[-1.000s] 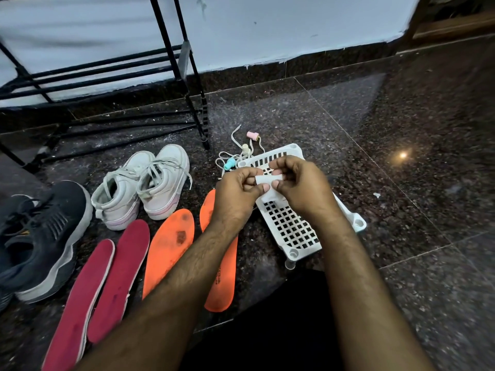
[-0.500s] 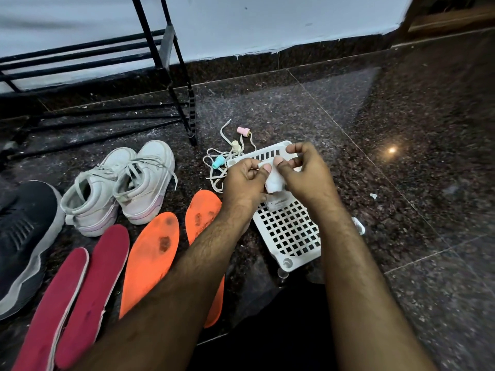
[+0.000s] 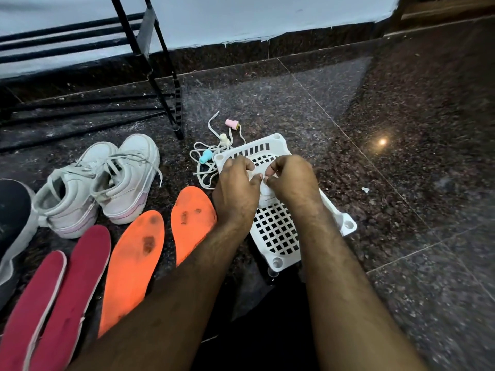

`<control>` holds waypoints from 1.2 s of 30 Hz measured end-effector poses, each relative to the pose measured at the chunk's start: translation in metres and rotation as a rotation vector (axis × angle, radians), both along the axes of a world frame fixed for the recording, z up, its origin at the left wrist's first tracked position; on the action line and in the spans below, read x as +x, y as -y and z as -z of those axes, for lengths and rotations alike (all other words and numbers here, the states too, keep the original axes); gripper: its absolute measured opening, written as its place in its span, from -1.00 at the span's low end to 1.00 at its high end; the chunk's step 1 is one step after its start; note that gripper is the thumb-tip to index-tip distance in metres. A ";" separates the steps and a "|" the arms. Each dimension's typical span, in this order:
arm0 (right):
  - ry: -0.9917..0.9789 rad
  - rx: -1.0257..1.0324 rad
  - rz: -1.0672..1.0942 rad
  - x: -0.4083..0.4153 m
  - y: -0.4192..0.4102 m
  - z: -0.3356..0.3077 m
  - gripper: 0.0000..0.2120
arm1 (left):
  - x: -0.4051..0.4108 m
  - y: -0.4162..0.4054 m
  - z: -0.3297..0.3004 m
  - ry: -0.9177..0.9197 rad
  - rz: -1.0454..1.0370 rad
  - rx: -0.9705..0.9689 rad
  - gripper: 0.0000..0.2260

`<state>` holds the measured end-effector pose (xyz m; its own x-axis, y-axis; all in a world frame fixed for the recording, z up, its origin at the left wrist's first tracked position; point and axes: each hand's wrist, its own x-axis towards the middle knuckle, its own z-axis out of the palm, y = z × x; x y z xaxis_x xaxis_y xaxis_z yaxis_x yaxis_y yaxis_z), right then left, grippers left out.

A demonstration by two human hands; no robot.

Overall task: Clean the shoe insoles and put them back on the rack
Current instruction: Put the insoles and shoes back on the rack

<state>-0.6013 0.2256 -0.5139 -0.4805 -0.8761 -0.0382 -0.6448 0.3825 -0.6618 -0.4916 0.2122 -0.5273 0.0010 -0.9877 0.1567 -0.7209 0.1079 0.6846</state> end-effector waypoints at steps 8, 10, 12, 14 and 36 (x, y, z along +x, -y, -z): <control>-0.044 0.004 0.032 0.002 0.001 0.000 -0.93 | 0.006 -0.004 0.002 -0.073 0.053 -0.001 -0.91; -0.057 -0.049 0.027 0.006 -0.003 -0.008 -0.97 | 0.013 -0.007 0.000 -0.092 0.058 -0.007 -0.95; -0.087 -0.102 0.029 0.011 -0.009 -0.017 -0.96 | 0.023 -0.011 -0.001 -0.103 0.052 -0.019 -0.94; -0.105 -0.131 0.016 0.019 -0.015 -0.022 -0.95 | 0.033 -0.017 -0.005 -0.105 0.032 -0.023 -0.91; -0.153 0.017 -0.374 0.192 -0.120 -0.008 -0.57 | 0.208 -0.137 -0.014 -0.044 -0.162 0.070 -0.84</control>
<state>-0.4090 0.3451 -0.5059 -0.1299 -0.9915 -0.0065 -0.8323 0.1126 -0.5428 -0.2840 0.3488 -0.5129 0.1666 -0.9824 0.0840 -0.6939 -0.0563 0.7179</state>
